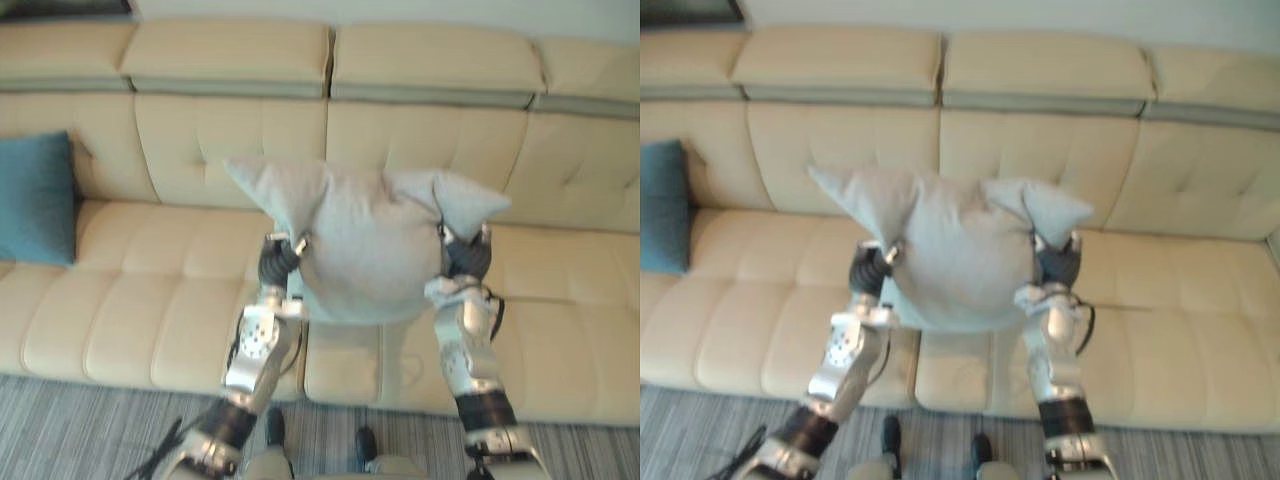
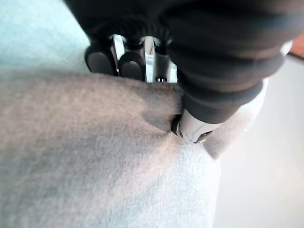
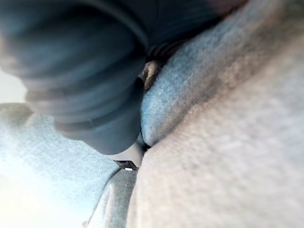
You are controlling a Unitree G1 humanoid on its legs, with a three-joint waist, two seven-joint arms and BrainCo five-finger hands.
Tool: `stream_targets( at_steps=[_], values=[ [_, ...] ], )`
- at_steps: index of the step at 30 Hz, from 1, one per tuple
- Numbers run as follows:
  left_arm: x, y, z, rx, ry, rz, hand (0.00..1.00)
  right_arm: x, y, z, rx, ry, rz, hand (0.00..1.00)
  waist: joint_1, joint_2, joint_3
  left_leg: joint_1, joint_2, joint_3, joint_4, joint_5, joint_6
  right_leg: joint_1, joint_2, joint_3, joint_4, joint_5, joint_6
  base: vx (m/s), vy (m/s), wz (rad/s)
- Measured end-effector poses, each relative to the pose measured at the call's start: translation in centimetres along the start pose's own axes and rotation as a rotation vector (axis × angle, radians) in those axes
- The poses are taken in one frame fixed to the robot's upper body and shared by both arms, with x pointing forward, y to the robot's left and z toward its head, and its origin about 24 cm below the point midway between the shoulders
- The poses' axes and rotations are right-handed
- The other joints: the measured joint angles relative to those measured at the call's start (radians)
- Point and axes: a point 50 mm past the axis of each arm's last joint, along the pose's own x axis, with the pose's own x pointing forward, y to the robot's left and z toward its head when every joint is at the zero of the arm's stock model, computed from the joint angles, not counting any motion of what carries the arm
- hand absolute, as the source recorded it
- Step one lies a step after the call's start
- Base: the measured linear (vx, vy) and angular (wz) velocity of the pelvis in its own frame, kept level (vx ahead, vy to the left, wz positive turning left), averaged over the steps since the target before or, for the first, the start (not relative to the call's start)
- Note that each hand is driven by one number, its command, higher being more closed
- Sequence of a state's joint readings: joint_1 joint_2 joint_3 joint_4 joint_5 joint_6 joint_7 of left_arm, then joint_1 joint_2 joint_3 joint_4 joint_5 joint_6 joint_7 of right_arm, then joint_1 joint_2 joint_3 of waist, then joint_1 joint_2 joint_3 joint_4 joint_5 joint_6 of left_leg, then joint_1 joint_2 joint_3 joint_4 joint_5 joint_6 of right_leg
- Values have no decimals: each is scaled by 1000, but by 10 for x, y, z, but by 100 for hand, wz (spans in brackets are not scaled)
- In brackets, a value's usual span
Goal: Pick up cushions and gather them together orderly.
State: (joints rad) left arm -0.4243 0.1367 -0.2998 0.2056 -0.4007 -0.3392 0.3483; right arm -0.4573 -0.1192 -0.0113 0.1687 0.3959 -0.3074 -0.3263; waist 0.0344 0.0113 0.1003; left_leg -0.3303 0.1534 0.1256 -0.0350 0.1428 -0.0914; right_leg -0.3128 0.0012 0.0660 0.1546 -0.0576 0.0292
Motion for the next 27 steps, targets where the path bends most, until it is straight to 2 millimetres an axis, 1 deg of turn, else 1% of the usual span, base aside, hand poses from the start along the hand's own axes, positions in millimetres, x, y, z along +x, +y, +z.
stream_targets(
  at_steps=[1,2,3,4,6,8,11,12,13,14,16,18,20,21,22,23,24,25,26,27],
  values=[
    [4,-2,4,1,-18,2,100,4,3,4,3,-19,4,100,2,1,1,-11,-1,0,0,5,1,-16,-1,-1,11,-1,1,-206,3,1],
    [14,-8,15,-6,-65,1,100,12,8,17,21,-74,-4,100,13,3,3,-37,-4,-1,0,12,-1,-53,-4,-2,37,-3,5,-138,1,5],
    [17,-10,18,-9,-80,-1,100,14,10,21,25,-91,-7,100,17,5,5,-44,-4,-1,0,15,0,-61,-4,-4,43,-4,6,-141,-3,6],
    [23,-14,26,-17,-116,-4,100,18,15,29,24,-130,-3,100,24,6,6,-61,-5,-1,-2,23,3,-88,-7,-6,60,-6,8,-74,-6,6],
    [35,-17,43,-30,-182,6,100,27,26,41,38,-181,6,100,25,11,10,-91,-9,-3,-7,36,3,-131,-13,-11,89,-11,14,-65,-8,7],
    [46,-22,58,-45,-241,10,100,35,35,52,63,-220,8,100,23,20,29,-93,-19,-6,-34,69,8,-152,-22,-17,112,-19,21,-32,2,12],
    [52,-24,70,-38,-293,14,100,41,39,61,82,-249,0,100,24,22,36,-98,-33,-6,-59,91,9,-179,-35,-22,140,-32,28,22,-3,11],
    [56,-23,74,-26,-307,22,100,46,42,63,85,-255,-3,100,22,29,44,-98,-38,-11,-66,97,11,-180,-38,-26,141,-34,30,46,-8,10],
    [58,-23,74,-18,-309,23,100,49,43,63,84,-255,-5,100,22,29,48,-98,-39,-11,-66,98,11,-180,-40,-26,142,-34,31,43,-15,8],
    [68,-24,78,7,-316,24,100,61,47,66,71,-252,-8,100,22,32,67,-98,-42,-13,-66,99,12,-181,-43,-27,148,-36,33,21,-9,4],
    [81,-24,86,37,-329,28,100,73,51,72,50,-260,-1,100,23,34,91,-105,-45,-24,-66,103,10,-191,-46,-29,156,-37,34,-4,-17,5],
    [92,-23,100,48,-365,39,100,82,60,84,49,-293,17,100,22,38,112,-141,-48,-27,-67,115,10,-231,-49,-31,165,-36,34,-6,-27,4],
    [92,-22,102,45,-369,44,100,84,62,86,50,-294,20,100,22,39,125,-143,-50,-28,-67,117,9,-234,-50,-32,168,-36,34,34,-19,3],
    [94,-19,98,56,-351,60,100,88,61,80,35,-264,8,100,22,41,131,-144,-57,-33,-67,118,9,-234,-51,-34,168,-36,34,52,-22,3],
    [94,-18,97,59,-347,63,100,89,61,78,31,-257,6,100,21,41,131,-144,-57,-34,-67,119,7,-234,-52,-35,168,-36,34,53,-24,6],
    [95,-17,95,65,-335,70,100,91,61,76,23,-242,0,100,21,44,132,-147,-59,-44,-67,125,-3,-234,-53,-37,168,-36,34,43,-34,13],
    [97,-18,94,70,-332,70,100,93,61,76,18,-239,-3,100,19,50,136,-155,-60,-58,-67,132,-12,-237,-54,-45,168,-36,34,37,-50,16],
    [100,-19,97,71,-336,70,100,95,62,78,16,-243,-3,100,20,53,139,-166,-59,-65,-67,134,-14,-246,-54,-51,168,-36,34,34,-56,17],
    [103,-20,101,70,-344,75,100,99,65,82,13,-249,1,100,20,61,156,-169,-57,-75,-67,134,-14,-246,-52,-57,168,-36,34,10,-43,10],
    [105,-21,103,73,-346,75,100,102,66,84,7,-249,-1,100,20,62,169,-170,-56,-80,-67,136,-17,-246,-52,-58,168,-36,34,-5,-41,10]
  ],
)
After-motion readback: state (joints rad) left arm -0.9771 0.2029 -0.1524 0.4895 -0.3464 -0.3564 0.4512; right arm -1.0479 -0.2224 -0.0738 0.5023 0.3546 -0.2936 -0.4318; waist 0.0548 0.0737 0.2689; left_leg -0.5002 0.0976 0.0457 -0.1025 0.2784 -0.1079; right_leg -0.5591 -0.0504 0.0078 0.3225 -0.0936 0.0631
